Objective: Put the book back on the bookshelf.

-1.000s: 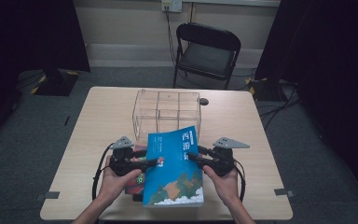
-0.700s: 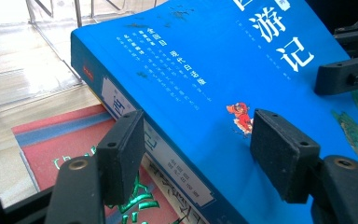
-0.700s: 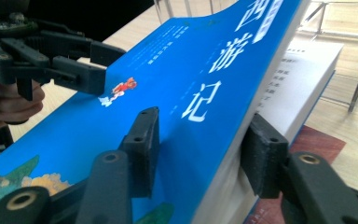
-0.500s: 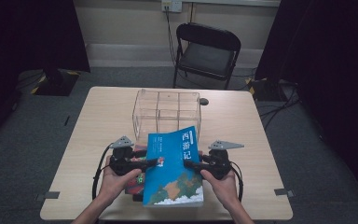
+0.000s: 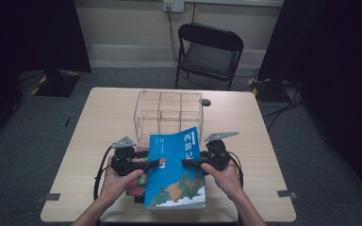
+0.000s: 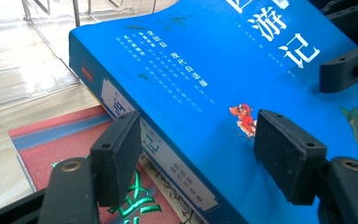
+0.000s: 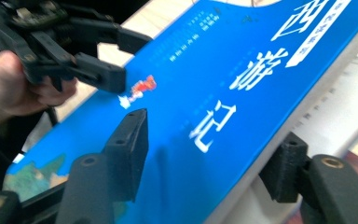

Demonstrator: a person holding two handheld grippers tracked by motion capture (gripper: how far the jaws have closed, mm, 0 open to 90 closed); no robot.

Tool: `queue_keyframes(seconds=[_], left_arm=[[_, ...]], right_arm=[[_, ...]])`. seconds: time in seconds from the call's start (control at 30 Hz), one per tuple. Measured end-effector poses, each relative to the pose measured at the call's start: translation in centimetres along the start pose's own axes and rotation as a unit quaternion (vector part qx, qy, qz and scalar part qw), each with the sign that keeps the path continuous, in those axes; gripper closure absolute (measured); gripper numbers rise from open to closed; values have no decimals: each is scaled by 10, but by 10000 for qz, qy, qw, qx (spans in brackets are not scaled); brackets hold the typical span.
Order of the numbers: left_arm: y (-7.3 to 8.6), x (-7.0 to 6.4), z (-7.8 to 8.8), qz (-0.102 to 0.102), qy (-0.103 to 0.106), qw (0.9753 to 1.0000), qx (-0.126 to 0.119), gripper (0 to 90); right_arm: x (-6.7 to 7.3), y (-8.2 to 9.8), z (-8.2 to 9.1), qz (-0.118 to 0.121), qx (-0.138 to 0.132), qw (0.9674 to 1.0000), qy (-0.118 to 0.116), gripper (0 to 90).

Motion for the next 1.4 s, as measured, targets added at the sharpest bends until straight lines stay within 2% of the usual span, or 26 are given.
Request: queue_keyframes(seconds=[0.1, 0.27, 0.33, 0.43, 0.53, 0.63, 0.73, 0.87, 0.97, 1.0, 1.03, 1.07, 1.17, 1.23, 1.3, 1.33, 1.4], left_arm=[[-1, 0, -1, -15, -20, 10000, -6, 313], [-1, -1, -1, -47, -25, 10000, -2, 312], [-1, 0, -1, -60, -25, 10000, -2, 312], [-1, 0, -1, -59, -17, 10000, -10, 311], [-1, 0, -1, -48, -47, 10000, -9, 311], [-1, -1, -2, -24, -60, 10000, -11, 309], [-2, 0, -3, -2, -57, 10000, -24, 294], [-2, 1, -5, 35, -58, 10000, -22, 270], [-4, 1, -8, 99, -111, 9999, -5, 235], [-5, 1, -9, 75, -149, 9999, 30, 230], [-5, 1, -9, 75, -149, 9999, 30, 226], [-5, 1, -9, 79, -125, 9999, 42, 226], [-5, 2, -9, 56, -84, 9999, 46, 224], [-4, 2, -9, 163, -17, 9999, 41, 225], [-3, 4, -8, 304, 120, 9995, 56, 232], [-3, 4, -6, 375, 252, 9990, 42, 232], [-3, 4, -5, 408, 313, 9987, 13, 231]], right_arm=[[-1, -5, -2, -125, -20, 9998, -135, 409], [0, -7, 0, -81, 300, 9993, -197, 396], [-1, -7, 1, -145, 261, 9993, -241, 399], [-2, -7, -3, -230, 106, 9997, -67, 400], [-2, -8, -8, -320, -22, 9995, 12, 434], [-1, -9, -13, -305, -24, 9995, 1, 452], [1, -11, -21, -275, -15, 9996, -76, 489], [0, -12, -22, -293, 27, 9994, -206, 498], [1, -12, -24, -234, 131, 9990, -346, 579], [1, -12, -26, -302, 116, 9984, -466, 609], [1, -12, -26, -302, 116, 9984, -466, 609], [2, -12, -28, -304, 100, 9981, -530, 628], [2, -12, -27, -230, 37, 9984, -507, 675], [3, -11, -26, -183, -29, 9987, -478, 701], [4, -11, -25, -77, -129, 9989, -435, 718], [5, -11, -24, -24, -168, 9990, -418, 721], [6, -11, -22, 44, -239, 9989, -406, 722]])
Point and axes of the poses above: each handheld gripper's, and its own axes: z roughly backward along the jaws, y roughly out of its underside, x roughly to its left, the point moved 7 cm from there along -z, roughly forward along the jaws
